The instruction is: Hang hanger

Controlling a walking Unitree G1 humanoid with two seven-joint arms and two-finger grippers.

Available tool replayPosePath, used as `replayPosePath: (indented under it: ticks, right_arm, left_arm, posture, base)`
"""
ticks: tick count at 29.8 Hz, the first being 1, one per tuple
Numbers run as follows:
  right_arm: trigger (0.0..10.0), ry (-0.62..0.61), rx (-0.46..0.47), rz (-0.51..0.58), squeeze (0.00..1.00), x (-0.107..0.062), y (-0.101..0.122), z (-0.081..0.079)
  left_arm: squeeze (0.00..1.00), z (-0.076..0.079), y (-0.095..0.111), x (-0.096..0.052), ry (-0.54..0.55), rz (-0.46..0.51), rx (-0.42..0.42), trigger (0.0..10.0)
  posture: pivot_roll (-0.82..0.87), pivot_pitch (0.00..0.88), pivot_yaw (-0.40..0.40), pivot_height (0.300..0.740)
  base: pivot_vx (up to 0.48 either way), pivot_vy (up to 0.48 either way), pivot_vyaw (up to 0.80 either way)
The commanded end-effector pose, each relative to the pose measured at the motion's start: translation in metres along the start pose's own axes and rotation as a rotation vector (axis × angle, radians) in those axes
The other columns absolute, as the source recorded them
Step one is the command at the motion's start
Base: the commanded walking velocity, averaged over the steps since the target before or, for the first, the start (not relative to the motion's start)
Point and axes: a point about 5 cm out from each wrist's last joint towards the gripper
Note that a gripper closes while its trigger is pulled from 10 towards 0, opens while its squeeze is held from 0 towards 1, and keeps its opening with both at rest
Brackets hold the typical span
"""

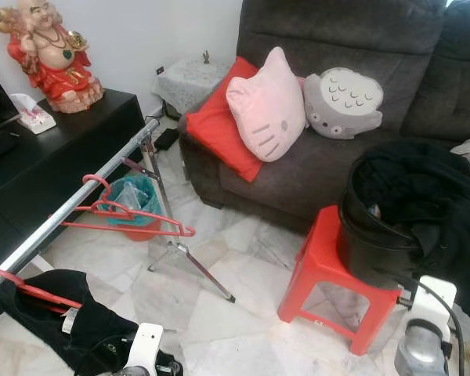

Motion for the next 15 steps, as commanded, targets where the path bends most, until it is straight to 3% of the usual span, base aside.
replayPosePath:
  ticks: [1, 11, 14, 15]
  right_arm:
    - [10.0, 0.011, 0.006, 0.006, 0.00, -0.002, 0.001, -0.004]
    - [10.0, 0.070, -0.009, -0.061, 0.00, -0.012, -0.014, -0.015]
    - [10.0, 0.127, 0.007, -0.143, 0.00, -0.019, -0.028, -0.021]
    - [10.0, 0.206, 0.004, -0.282, 0.00, -0.034, -0.052, -0.029]
  left_arm:
    - [0.00, -0.006, 0.001, -0.001, 0.015, 0.000, 0.006, 10.0]
    - [0.00, -0.006, 0.001, -0.001, 0.013, 0.000, 0.008, 10.0]
    - [0.00, -0.006, 0.001, -0.001, 0.011, -0.001, 0.008, 10.0]
    - [0.00, -0.005, 0.001, -0.001, 0.012, -0.009, 0.019, 10.0]
  posture:
    - [0.01, 0.000, 0.048, 0.740]
    - [0.01, 0.000, 0.048, 0.740]
    - [0.00, 0.000, 0.047, 0.740]
    - [0.01, 0.000, 0.044, 0.740]
  base:
    - [0.000, 0.000, 0.00]
    - [0.000, 0.000, 0.00]
    - [0.000, 0.000, 0.00]
    - [0.000, 0.000, 0.00]
Point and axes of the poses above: a point about 5 cm out from each wrist's last joint towards the gripper, its own x axis pointing out of the wrist towards the gripper, its own y axis along the axis of the wrist's last joint, z = x × y, and after that the axes turned 10 degrees about -x, right-handed
